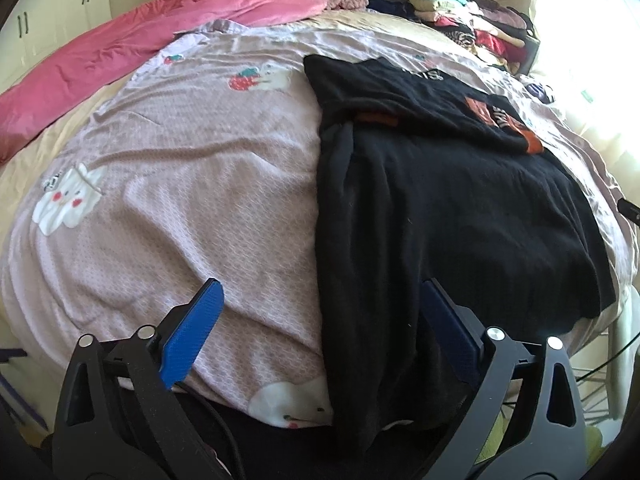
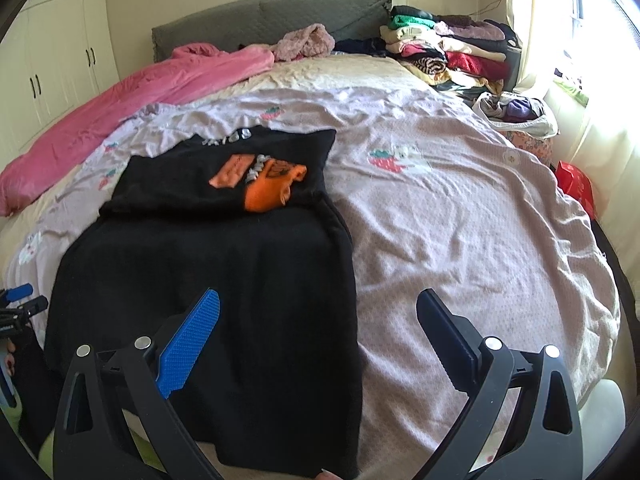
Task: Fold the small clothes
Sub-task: 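Grasp the hem of the sweatshirt with the left tool while the right tool grasps it too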
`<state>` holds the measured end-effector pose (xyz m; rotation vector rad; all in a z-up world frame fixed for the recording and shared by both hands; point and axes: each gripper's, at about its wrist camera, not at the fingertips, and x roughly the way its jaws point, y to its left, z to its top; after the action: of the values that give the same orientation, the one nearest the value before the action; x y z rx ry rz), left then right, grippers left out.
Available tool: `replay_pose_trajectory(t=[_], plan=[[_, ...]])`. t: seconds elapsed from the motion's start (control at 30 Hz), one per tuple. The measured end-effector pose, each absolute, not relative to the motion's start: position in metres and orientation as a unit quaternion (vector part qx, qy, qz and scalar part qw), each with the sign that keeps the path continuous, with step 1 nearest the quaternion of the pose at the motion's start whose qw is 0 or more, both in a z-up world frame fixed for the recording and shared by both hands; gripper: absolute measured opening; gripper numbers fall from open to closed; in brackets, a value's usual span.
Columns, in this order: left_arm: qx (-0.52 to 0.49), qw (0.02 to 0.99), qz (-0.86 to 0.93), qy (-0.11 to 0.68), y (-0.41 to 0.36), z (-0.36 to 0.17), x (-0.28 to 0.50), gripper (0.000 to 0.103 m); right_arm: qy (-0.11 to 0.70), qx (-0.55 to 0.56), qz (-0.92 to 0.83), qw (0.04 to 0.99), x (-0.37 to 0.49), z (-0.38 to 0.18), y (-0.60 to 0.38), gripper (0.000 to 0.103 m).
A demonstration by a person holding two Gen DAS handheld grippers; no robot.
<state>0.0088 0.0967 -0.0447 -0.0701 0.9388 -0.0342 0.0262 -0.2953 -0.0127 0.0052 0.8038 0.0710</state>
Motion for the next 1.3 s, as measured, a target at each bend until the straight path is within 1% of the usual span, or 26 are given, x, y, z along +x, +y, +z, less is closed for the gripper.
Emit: replay_pose_trajectory(t=[0.2, 0.33, 0.47, 0.53, 0.6, 0.67, 0.7, 0.73, 0.9, 0.97, 1.03, 1.13, 1.3], plan=[[-0.041, 0.883, -0.042, 0.466, 0.088, -0.053, 0.008, 0.081, 0.411, -0.006, 0.027, 0.911, 0.014, -0.027, -0.306, 0.098], [-0.044, 0.878, -0.054, 0.473, 0.083, -0.056, 0.006, 0.08, 0.421, -0.011, 0.032, 0.906, 0.006, -0.032, -0.309, 0.098], [-0.052, 0.87, -0.069, 0.485, 0.079, -0.061, 0.003, 0.071, 0.429, -0.015, 0.043, 0.902, 0.002, -0.036, -0.307, 0.098], [-0.055, 0.867, -0.076, 0.489, 0.078, -0.063, 0.002, 0.069, 0.433, -0.012, 0.049, 0.9, 0.001, -0.038, -0.307, 0.098], [-0.055, 0.865, -0.08, 0.492, 0.076, -0.065, 0.001, 0.061, 0.439, -0.009, 0.056, 0.897, 0.001, -0.042, -0.307, 0.097], [-0.054, 0.864, -0.082, 0.493, 0.075, -0.065, 0.0, 0.06, 0.444, -0.01, 0.061, 0.894, 0.001, -0.044, -0.305, 0.097], [-0.054, 0.864, -0.082, 0.494, 0.075, -0.066, -0.001, 0.06, 0.447, -0.012, 0.065, 0.892, 0.001, -0.045, -0.304, 0.089], [-0.056, 0.862, -0.083, 0.496, 0.075, -0.067, -0.001, 0.06, 0.452, -0.016, 0.068, 0.889, 0.002, -0.047, -0.303, 0.079], [-0.059, 0.86, -0.087, 0.5, 0.077, -0.068, -0.001, 0.06, 0.467, -0.021, 0.076, 0.881, 0.002, -0.055, -0.301, 0.065], [-0.06, 0.859, -0.088, 0.501, 0.077, -0.069, -0.001, 0.06, 0.471, -0.017, 0.078, 0.878, 0.002, -0.057, -0.302, 0.057], [-0.061, 0.858, -0.089, 0.503, 0.077, -0.069, -0.001, 0.06, 0.476, -0.011, 0.078, 0.876, 0.003, -0.061, -0.305, 0.046], [-0.063, 0.857, -0.089, 0.503, 0.078, -0.07, -0.001, 0.06, 0.485, -0.002, 0.078, 0.871, 0.003, -0.067, -0.309, 0.037], [-0.066, 0.857, -0.089, 0.504, 0.08, -0.07, -0.001, 0.06, 0.494, 0.006, 0.077, 0.866, 0.005, -0.077, -0.312, 0.035]])
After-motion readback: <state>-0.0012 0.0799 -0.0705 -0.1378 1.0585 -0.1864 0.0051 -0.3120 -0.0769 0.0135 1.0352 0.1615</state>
